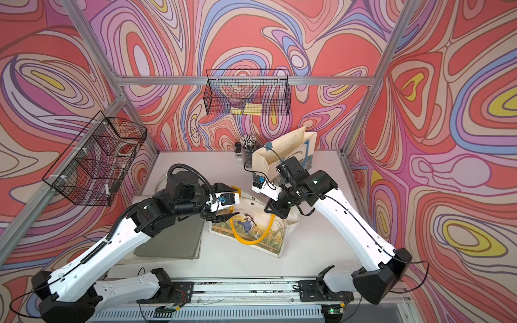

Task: Put away the canvas bag
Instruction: Press the canvas bag.

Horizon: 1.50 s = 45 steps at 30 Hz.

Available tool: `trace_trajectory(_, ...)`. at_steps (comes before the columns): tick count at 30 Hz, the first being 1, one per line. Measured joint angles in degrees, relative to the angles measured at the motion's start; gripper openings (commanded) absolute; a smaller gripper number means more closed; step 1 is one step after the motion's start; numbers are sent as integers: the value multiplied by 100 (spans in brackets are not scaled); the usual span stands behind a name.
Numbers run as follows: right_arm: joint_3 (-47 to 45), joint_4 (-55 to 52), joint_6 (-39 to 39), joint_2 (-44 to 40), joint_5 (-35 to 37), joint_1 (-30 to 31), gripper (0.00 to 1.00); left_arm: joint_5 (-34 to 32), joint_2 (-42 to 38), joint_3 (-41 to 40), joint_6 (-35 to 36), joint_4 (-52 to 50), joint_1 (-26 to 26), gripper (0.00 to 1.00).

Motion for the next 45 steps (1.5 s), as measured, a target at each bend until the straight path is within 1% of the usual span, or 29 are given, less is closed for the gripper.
trace_trajectory(5, -63, 4, -22, -107, 103, 0, 0, -105, 431, 227, 4, 70, 0, 80)
trace_trajectory(10, -105, 0, -50, -96, 192, 0, 0, -181, 553, 313, 26, 155, 0, 81)
trace_trajectory(19, -105, 81, -90, 20, 199, 0, 0, -249, 953, 494, 258, 22, 0, 80)
trace_trajectory(22, -105, 120, -87, 50, 199, 0, 0, -293, 1075, 494, 267, 15, 0, 77)
trace_trajectory(25, -111, 164, -83, 61, 199, 0, 0, -337, 1207, 494, 304, -9, 2, 69)
trace_trajectory(28, -201, 214, -42, 61, 195, 0, 0, -356, 1274, 485, 304, -24, 15, 54)
trace_trajectory(32, -391, 273, 35, 61, 175, 0, 0, -354, 1276, 354, 302, -13, 39, 31)
trace_trajectory(33, -439, 282, 68, 61, 175, 0, 0, -354, 1274, 293, 306, -7, 52, 24)
trace_trajectory(35, -511, 308, 127, 63, 164, 0, 0, -350, 1270, 186, 299, -4, 66, 15)
trace_trajectory(36, -535, 326, 170, 63, 160, 0, 0, -348, 1263, 138, 304, -4, 68, 8)
trace_trajectory(37, -555, 352, 210, 63, 155, 0, 2, -330, 1250, 83, 306, 4, 68, 1)
trace_trajectory(38, -573, 382, 247, 63, 157, 0, 7, -326, 1237, 50, 302, 9, 68, 0)
trace_trajectory(40, -588, 417, 348, 70, 175, 0, 16, -332, 1182, 2, 319, 17, 68, 0)
trace_trajectory(43, -586, 540, 560, 72, 205, 0, 41, -354, 1054, -116, 321, 24, 68, 0)
trace_trajectory(45, -581, 678, 675, 52, 247, 0, 49, -385, 955, -256, 321, 31, 68, 0)
